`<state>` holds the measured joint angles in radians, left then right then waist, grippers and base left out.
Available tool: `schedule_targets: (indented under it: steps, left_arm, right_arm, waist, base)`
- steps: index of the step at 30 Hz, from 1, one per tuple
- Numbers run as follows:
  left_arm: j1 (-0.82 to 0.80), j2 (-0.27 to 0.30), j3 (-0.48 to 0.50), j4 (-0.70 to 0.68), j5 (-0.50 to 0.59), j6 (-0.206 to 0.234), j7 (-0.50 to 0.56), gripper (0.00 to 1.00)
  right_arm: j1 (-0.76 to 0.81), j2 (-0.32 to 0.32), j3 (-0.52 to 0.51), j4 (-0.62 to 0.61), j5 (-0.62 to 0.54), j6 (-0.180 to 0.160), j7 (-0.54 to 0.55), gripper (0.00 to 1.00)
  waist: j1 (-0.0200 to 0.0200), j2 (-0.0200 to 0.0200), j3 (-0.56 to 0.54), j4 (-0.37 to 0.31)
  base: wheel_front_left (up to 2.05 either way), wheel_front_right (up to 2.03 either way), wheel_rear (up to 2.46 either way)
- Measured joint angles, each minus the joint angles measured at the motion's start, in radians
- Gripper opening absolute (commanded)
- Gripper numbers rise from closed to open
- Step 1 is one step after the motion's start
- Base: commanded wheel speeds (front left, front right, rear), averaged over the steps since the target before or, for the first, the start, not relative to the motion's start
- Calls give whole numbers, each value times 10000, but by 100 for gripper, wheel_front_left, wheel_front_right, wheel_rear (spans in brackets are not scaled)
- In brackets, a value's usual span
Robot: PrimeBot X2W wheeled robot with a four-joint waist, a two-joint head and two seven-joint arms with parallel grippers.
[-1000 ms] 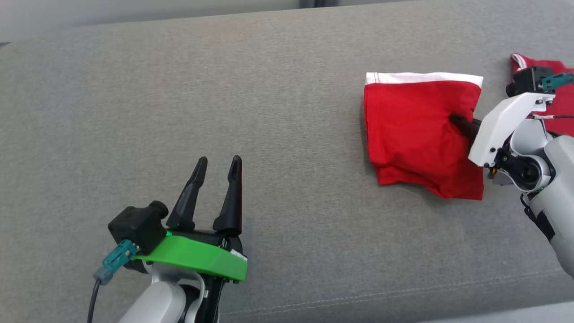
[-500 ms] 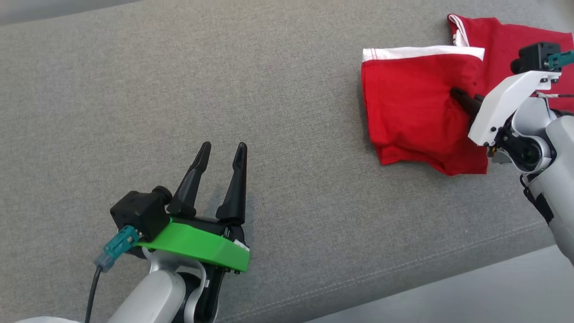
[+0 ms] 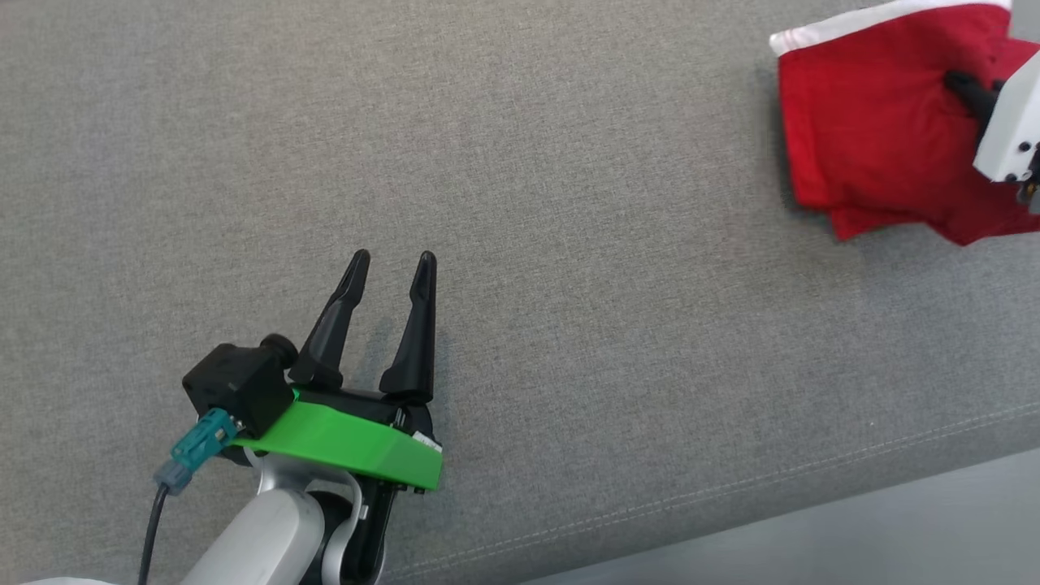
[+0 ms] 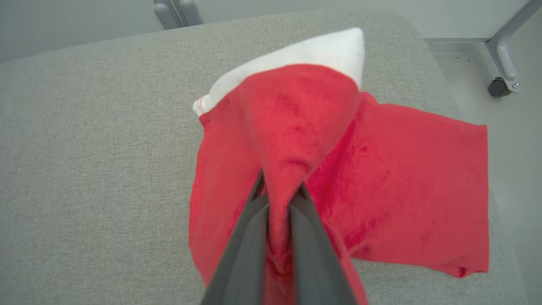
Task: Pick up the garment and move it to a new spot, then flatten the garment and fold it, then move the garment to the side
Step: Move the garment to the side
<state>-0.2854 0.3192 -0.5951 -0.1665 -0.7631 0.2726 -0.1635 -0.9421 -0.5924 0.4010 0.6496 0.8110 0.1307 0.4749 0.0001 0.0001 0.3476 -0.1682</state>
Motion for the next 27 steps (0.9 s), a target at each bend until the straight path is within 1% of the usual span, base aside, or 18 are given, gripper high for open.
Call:
schedule_targets:
  steps: [7, 13, 16, 19, 24, 27]
  left_arm:
    - [-18, 75, -27, -265, 100, 94, 86, 100]
    - [-174, 115, -167, -428, 178, 98, 217, 100]
    - [-244, 132, -219, -479, 245, 107, 305, 100]
    - [-353, 165, -238, -552, 299, 155, 389, 100]
    - [-426, 238, -265, -698, 387, 217, 479, 100]
    - [-470, 290, -286, -765, 437, 224, 493, 100]
  right_arm:
    - [-499, -825, -495, -608, -399, 0, 926, 0]
    - [-577, -1089, -869, -640, -865, 0, 1250, 0]
    - [-565, -1035, -928, -579, -940, 0, 1062, 0]
    - [-504, -1066, -754, -570, -1220, 0, 723, 0]
    - [-470, -1590, -520, -224, -1960, 2, 119, 0]
    - [-483, -1781, -454, 36, -2196, 2, -209, 0]
  waist:
    - [0, 0, 203, 90]
    - [0, 0, 402, 217]
    - [0, 0, 562, 335]
    - [0, 0, 754, 468]
    - [0, 0, 1111, 677]
    - [0, 0, 1302, 787]
  base:
    - [0, 0, 0]
    - [0, 0, 0]
    - [0, 0, 0]
    - [0, 0, 0]
    - [0, 0, 0]
    - [0, 0, 0]
